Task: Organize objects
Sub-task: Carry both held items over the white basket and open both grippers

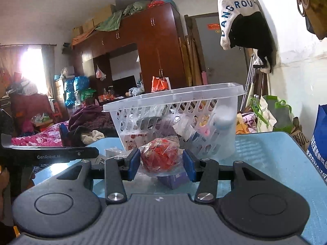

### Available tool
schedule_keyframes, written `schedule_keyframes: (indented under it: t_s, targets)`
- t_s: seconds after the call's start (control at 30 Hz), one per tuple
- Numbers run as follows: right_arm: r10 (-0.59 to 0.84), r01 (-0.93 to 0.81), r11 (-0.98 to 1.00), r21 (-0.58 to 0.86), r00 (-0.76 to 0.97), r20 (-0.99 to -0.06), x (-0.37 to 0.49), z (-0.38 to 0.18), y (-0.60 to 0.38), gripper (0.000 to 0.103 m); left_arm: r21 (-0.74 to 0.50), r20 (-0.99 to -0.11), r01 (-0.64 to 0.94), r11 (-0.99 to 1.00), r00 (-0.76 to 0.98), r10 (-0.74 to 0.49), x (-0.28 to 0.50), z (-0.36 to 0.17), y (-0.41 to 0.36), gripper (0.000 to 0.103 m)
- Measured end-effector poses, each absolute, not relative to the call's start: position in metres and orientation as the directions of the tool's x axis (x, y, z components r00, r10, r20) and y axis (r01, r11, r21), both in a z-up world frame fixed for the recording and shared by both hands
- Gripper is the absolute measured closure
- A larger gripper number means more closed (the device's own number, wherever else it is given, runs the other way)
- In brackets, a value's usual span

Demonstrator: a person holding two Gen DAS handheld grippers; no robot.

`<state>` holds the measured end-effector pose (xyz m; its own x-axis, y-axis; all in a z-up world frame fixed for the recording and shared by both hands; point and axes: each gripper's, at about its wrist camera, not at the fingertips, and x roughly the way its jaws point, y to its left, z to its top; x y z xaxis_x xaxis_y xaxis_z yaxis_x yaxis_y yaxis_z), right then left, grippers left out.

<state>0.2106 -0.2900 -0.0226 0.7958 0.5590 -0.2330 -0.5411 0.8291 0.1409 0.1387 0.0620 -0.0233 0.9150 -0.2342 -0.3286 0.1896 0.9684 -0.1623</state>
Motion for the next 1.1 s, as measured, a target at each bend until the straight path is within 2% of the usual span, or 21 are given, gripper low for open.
schedule_keyframes:
  t_s: [0.17, 0.43, 0.57, 0.77, 0.93, 1.1]
  targets:
    - [0.557, -0.540, 0.831, 0.136, 0.797, -0.235, 0.209, -0.023, -0.290, 0.053, -0.151, -0.338, 0.181, 0.972, 0.914, -0.223, 0.139, -0.024, 0.060, 0.084]
    - [0.565, -0.541, 0.825, 0.162, 0.795, -0.219, 0.207, -0.016, -0.295, 0.053, -0.222, -0.276, 0.205, 0.953, 0.924, -0.263, 0.130, -0.014, 0.073, 0.085]
    - [0.539, -0.524, 0.842, 0.124, 0.823, -0.179, 0.198, 0.010, -0.299, 0.053, -0.240, -0.221, 0.237, 0.941, 0.931, -0.291, 0.121, 0.010, 0.072, 0.085]
    - [0.486, -0.485, 0.873, 0.053, 0.856, -0.178, 0.232, 0.067, -0.283, 0.053, -0.218, -0.151, 0.265, 0.939, 0.942, -0.301, 0.144, 0.070, 0.057, 0.085]
    - [0.412, -0.425, 0.905, -0.008, 0.883, -0.227, 0.289, 0.092, -0.260, 0.054, -0.197, -0.189, 0.221, 0.955, 0.947, -0.258, 0.206, 0.109, 0.033, 0.085]
    - [0.386, -0.426, 0.900, -0.089, 0.876, -0.290, 0.316, 0.083, -0.243, 0.051, -0.207, -0.246, 0.148, 0.967, 0.949, -0.197, 0.258, 0.101, 0.023, 0.082]
